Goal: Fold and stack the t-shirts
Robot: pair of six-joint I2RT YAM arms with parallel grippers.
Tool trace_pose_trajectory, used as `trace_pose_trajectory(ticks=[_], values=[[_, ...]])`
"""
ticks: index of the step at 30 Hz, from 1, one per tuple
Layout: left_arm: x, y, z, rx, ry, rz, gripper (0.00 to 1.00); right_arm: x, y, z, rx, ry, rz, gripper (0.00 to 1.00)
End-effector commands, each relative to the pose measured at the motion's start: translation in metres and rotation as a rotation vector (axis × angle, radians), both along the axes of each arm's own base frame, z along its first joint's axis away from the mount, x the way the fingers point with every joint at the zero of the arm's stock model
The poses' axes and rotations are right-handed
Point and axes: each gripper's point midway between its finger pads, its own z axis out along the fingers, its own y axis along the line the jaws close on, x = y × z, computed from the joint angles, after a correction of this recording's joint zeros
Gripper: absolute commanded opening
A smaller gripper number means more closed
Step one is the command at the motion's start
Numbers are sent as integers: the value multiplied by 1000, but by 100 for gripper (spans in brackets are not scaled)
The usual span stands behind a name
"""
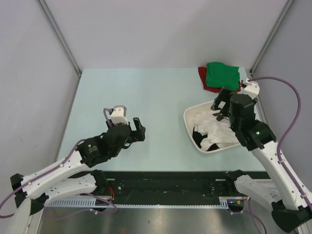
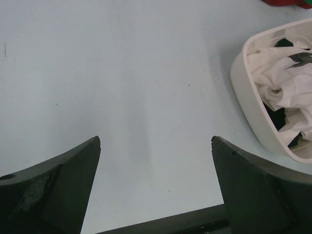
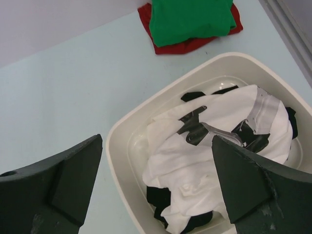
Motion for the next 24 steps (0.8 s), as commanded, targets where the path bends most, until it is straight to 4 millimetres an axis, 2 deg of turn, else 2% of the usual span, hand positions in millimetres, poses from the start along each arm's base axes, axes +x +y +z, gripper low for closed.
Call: trace_pose_trajectory(ticks=[1,5,9,10,13,16,24], values=[[7,10,10,-17,-55,43,100,3,-6,-9,-55,53,-41,100],[8,13,11,-59,-53,62,100,8,-3,-21,-107,95,-17,100],[9,18,8,-65,-57,84,100,20,12,-58,-154,224,42,100],[8,19,6,-64,-53,86,100,23,14,-75,-173,283,38,99],[6,18,4,-67,-42,73,100,27,18,-105,-188,367,38,100],[2,15,1,-67,-35,37,100,28,23,-125,-161,395,67,100],[0,9,-10,-70,-21,8,100,27,18,-157,-107,464,70,100]])
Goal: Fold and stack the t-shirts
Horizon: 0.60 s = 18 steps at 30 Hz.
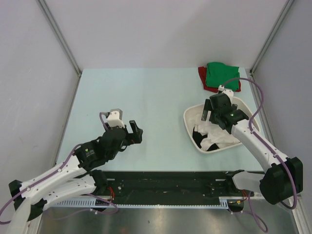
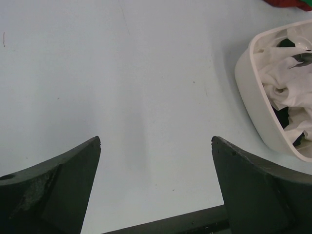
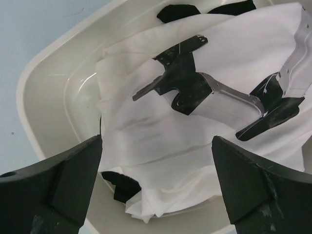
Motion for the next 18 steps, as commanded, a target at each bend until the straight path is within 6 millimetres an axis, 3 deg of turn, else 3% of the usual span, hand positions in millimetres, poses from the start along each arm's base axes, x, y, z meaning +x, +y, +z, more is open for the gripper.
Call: trace_pose_trajectory(ticks=[1,6,10,13,14,15,16,18], values=[[3,-6,1,-31,-7,-6,100,4,1,-7,41,-1,-17,100],[4,-12,0,-29,-3,-23,100,-3,-1,-49,38,97,-42,100],[4,-15,-3,-26,8,-28,100,-4,2,-62,57,119,-44,95],[4,-15,-7,-26,15,-30,100,-6,1,-68,57,130,-52,64],[4,-15,-8,-29,15,-29,100,-6,-1,-70,59,132,-66,26],[4,-16,-8,-35,14,-31,100,-8,-3,-69,51,133,-82,6],[3,-16,-10,-35,17,-33,100,-9,-6,-66,52,124,-99,0],[2,-23,-8,-46,15,-67,100,-9,-12,-55,47,86,-128,0]])
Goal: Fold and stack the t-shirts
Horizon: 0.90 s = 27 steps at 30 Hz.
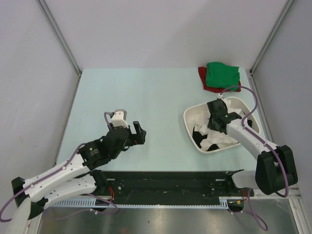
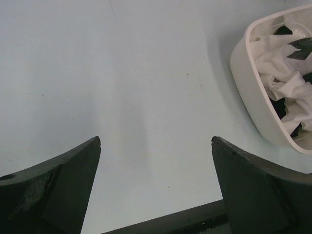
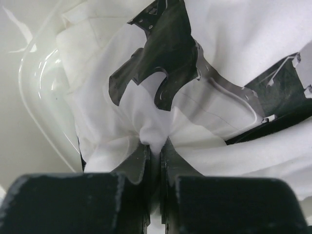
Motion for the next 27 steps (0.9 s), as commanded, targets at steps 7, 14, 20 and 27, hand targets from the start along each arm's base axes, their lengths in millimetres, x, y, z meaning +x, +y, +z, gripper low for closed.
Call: trace_pose_trajectory(ticks=[7,14,20,27], values=[[6,-48,37,-62,-47,-183,99,-3,-33,131,9,-337,-139,0],[27,-115,55,-33,-70,-372,100,-48,-92,287,8,-727,-344,0],[32,-175,67,-70,-68,-556,100,-111,-142,382,-29,-967,-532,0],[5,-256,77,-30,-133,-854,99,-164,-174,441,-50,-1107,-656,0]])
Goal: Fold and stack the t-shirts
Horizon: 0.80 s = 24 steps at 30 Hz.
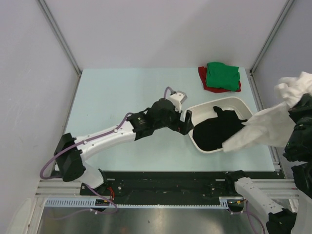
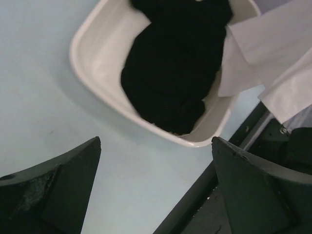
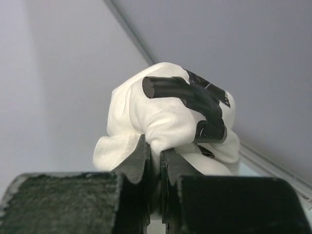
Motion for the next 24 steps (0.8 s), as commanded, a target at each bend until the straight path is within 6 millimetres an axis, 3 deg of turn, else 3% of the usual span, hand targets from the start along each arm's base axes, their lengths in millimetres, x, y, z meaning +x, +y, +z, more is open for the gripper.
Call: trace_pose_trajectory(ticks=[1,3,5,6,11,13,18,24], values=[[-31,-65,32,-45,-124,-303,99,-33,-27,28,-1,-56,-139,0],[-41,-85,39,-34,-183,-400,99,-45,-32,45,22,-113,-140,0],[-51,-102,28,-18,-216,-504,99,-48,-31,53,33,-134,-117,0],[-56,-109,31,-26,-234,-536,100,-51,-31,59,39,-141,-109,0],[-76,-133,10,2,-304,-714,100,-57,-31,69,55,-169,-66,0],[-83,-143,-7,23,-309,-757,100,-59,-33,71,57,-175,-65,0],[-85,-161,-53,80,-315,-840,100,-52,-27,62,58,-148,-29,0],[-91,-172,-82,95,-254,-893,100,-46,-23,49,46,-115,-14,0]])
